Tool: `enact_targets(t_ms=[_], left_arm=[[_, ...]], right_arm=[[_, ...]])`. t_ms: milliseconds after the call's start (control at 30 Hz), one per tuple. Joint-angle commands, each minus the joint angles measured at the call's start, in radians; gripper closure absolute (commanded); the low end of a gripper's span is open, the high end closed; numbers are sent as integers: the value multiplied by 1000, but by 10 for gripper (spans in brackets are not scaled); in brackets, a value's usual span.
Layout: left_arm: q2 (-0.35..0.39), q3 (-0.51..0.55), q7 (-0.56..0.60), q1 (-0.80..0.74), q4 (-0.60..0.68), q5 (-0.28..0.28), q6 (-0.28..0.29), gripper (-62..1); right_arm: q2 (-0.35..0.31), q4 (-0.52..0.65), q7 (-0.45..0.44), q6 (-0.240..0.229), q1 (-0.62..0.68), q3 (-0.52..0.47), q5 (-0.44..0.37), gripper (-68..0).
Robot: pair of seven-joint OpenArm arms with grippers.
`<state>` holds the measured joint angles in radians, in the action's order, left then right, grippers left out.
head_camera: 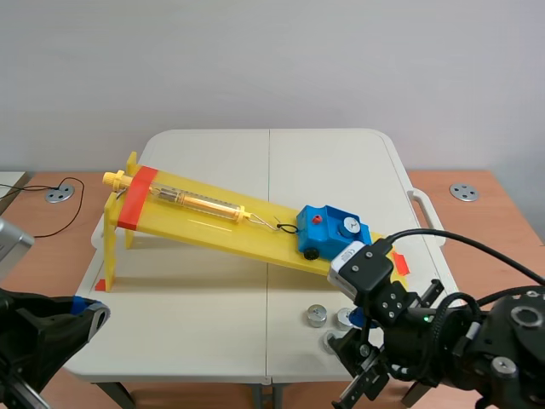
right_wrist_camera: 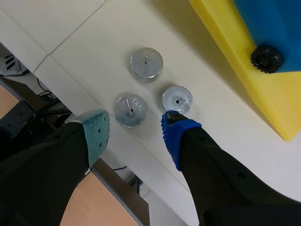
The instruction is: Place the four metal weights on the blue cart on the ramp.
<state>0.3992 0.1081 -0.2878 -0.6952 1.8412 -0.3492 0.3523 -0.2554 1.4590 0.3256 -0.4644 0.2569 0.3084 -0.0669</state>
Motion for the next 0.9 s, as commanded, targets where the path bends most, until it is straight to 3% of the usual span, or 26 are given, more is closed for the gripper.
enact_targets(t_ms=[0, 367, 700, 867], left_arm=[[-5, 16, 81, 1, 72, -74, 18, -40], [-5, 16, 81, 0, 72, -74, 18, -40], [-5, 16, 81, 1, 72, -74, 18, -40], [-5, 16, 81, 1, 72, -74, 18, -40]], right_arm=[[4, 41, -132, 29, -71, -18, -37, -265], [48, -74, -195, 54, -108, 22, 2, -256], [50, -115, -187, 62, -116, 40, 16, -121], [48, -135, -174, 88, -116, 40, 16, -47]])
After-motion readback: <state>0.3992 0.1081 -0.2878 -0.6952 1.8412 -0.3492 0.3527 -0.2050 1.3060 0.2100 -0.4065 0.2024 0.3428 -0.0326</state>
